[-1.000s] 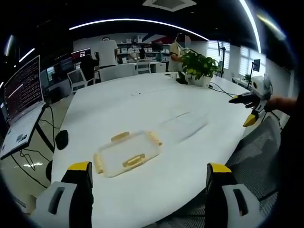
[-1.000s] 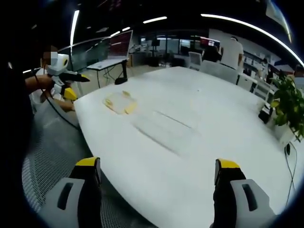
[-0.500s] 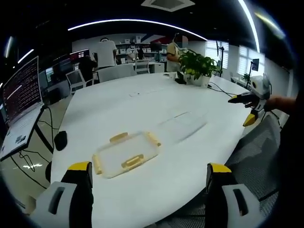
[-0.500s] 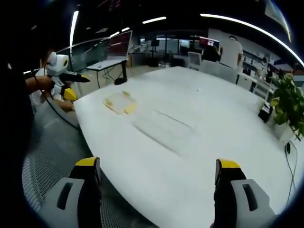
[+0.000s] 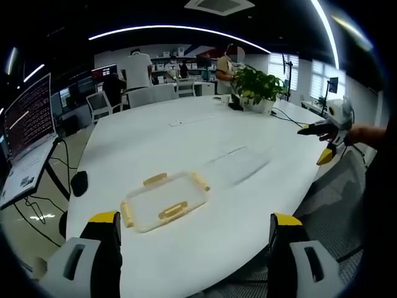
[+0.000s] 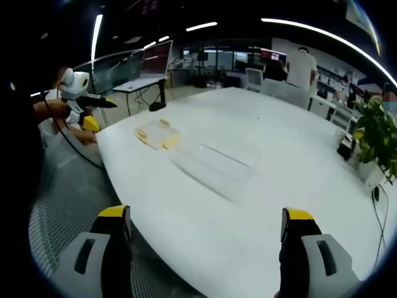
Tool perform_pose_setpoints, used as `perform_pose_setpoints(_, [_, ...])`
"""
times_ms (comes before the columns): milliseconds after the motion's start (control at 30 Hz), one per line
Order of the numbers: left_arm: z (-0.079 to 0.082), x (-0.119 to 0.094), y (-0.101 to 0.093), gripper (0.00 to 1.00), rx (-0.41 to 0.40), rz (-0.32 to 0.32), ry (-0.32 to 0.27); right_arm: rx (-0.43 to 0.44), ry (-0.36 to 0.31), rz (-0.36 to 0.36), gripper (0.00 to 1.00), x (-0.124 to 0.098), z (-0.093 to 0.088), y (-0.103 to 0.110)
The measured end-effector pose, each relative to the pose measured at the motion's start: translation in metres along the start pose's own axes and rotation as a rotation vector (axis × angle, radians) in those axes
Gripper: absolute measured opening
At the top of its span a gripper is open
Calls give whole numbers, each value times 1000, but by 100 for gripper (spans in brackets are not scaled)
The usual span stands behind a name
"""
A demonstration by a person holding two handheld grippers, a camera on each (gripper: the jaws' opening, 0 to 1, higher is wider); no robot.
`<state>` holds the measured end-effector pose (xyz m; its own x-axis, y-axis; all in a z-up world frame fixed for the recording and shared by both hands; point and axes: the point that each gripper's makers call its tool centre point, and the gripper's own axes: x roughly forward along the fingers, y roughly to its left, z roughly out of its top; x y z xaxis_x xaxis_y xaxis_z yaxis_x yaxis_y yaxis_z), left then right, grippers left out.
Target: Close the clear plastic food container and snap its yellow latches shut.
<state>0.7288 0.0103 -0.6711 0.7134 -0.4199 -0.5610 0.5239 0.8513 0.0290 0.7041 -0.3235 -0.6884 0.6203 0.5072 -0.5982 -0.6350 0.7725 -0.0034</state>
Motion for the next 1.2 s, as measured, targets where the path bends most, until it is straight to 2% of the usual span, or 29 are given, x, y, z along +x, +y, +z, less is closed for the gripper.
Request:
perform_pose_setpoints(467, [7,-4,0,97,2,-1,-8,-29,6,15,96,-1,6,0])
perform_pose_setpoints(1200, [16,-6,8,92,52,-46,17,-119,33,128,88,9,28,9])
